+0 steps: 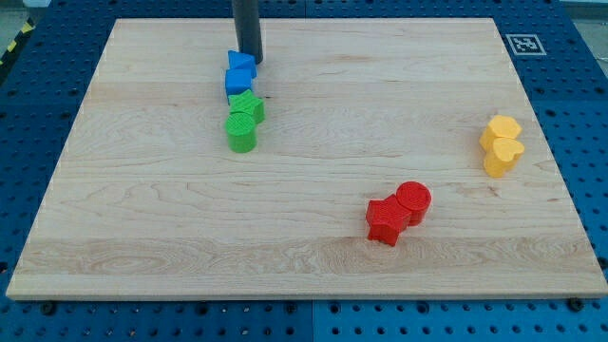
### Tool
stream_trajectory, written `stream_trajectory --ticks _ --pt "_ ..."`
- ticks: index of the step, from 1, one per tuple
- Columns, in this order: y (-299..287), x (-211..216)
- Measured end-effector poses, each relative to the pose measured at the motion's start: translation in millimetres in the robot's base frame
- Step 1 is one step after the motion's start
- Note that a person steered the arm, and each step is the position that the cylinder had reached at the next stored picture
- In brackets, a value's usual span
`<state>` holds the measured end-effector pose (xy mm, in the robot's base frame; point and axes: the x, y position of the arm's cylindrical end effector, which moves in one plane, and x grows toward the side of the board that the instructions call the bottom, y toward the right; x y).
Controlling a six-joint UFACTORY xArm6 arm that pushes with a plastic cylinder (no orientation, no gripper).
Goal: Nudge the green star to the left
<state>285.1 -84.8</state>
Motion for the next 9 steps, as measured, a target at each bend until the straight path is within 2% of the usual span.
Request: stream_trajectory --ticks 4,7,8,9 --pt "22 -7" --pt "72 83" --pt "61 109" --pt "55 113"
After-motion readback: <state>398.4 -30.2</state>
